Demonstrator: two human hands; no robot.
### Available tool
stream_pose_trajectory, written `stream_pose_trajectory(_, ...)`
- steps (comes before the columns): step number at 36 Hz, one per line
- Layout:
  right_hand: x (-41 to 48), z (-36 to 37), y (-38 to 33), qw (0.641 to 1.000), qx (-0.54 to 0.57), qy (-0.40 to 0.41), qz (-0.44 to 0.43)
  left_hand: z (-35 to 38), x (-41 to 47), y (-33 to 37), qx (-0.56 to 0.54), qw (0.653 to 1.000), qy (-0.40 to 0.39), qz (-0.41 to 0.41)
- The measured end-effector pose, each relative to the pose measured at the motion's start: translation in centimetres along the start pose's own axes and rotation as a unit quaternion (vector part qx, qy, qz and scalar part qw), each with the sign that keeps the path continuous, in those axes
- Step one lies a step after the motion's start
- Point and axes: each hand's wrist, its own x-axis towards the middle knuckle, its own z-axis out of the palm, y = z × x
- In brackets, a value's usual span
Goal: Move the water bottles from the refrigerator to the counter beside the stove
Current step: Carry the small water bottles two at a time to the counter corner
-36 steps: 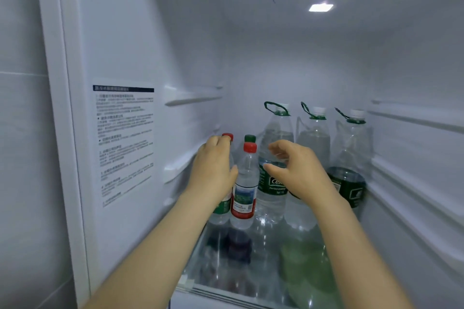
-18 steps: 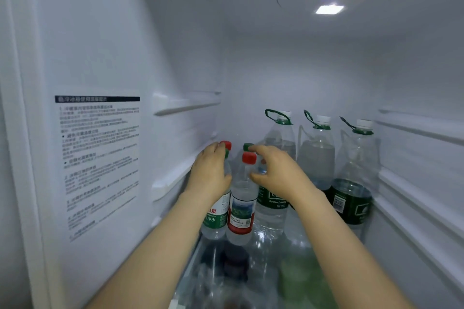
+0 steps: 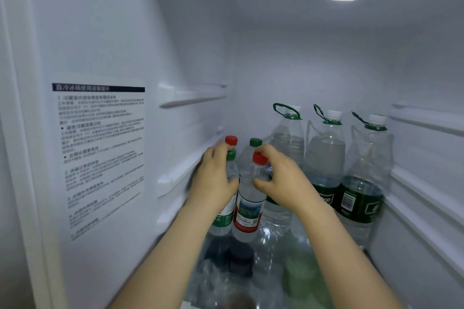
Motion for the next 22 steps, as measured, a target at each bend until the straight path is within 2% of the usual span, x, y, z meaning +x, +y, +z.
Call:
stream_pose_trajectory(5,-1.0,0.2,0.2,0.998,0.052,0.000,0.026,0.2,-1.0,-0.5,-0.051,0.999,0.002,-0.016)
stream_pose_trajectory(10,-2.0,1.1,0.6,0.995,0.087,0.010,0.052,0.5,-1.6,-0.8,-0.036,0.999,0.009,0.012)
stream_pose_trajectory(22,-3.4,2.0,1.7,0.985,0.147,0.039,0.083,1.3,-2.0,-1.2,-0.046,0.998,0.044,0.007)
